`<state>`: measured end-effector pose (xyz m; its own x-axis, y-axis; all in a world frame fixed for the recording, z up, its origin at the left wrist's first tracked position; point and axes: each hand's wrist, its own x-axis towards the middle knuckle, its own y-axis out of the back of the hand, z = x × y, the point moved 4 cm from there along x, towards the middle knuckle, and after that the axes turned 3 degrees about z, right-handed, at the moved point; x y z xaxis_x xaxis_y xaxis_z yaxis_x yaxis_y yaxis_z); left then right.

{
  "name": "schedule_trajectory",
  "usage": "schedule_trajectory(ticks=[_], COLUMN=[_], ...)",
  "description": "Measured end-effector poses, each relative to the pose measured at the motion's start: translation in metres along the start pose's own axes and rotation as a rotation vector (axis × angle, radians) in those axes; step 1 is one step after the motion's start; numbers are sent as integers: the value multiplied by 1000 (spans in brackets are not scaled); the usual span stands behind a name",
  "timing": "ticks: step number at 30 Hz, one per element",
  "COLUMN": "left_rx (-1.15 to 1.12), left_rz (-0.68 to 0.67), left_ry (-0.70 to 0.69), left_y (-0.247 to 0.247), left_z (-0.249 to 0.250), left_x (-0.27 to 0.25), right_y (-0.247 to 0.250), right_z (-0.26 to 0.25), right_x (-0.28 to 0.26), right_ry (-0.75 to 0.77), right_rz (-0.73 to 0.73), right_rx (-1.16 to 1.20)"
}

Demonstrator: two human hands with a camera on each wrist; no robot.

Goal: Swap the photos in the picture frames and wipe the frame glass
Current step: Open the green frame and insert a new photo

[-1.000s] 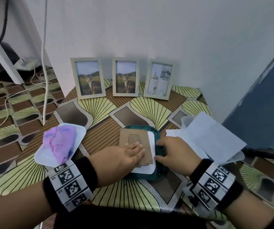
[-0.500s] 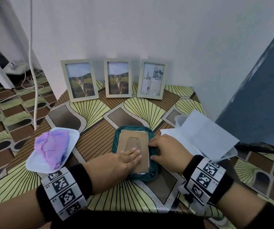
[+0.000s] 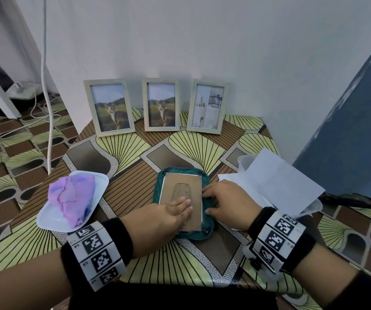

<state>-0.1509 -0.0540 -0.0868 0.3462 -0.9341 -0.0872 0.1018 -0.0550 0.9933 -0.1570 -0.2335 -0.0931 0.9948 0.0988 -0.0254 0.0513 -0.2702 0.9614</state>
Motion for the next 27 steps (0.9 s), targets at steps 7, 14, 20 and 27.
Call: schedule_trajectory(ticks=[7,14,20,27], left_rx=[-6,115,116,125], left_rz=[51,117,114,83], left_ry=[15,13,15,6], left_y=[0,3,1,0], left_z=[-5,-2,-4,-4], left_x=[-1,-1,2,4], right_y=[0,0,1,1], right_z=[2,3,2,1], right_x=[0,0,0,0], right_ry=[2,13,22,34], right_rz=[-2,3,7,-14], right_rx=[1,5,1,-1])
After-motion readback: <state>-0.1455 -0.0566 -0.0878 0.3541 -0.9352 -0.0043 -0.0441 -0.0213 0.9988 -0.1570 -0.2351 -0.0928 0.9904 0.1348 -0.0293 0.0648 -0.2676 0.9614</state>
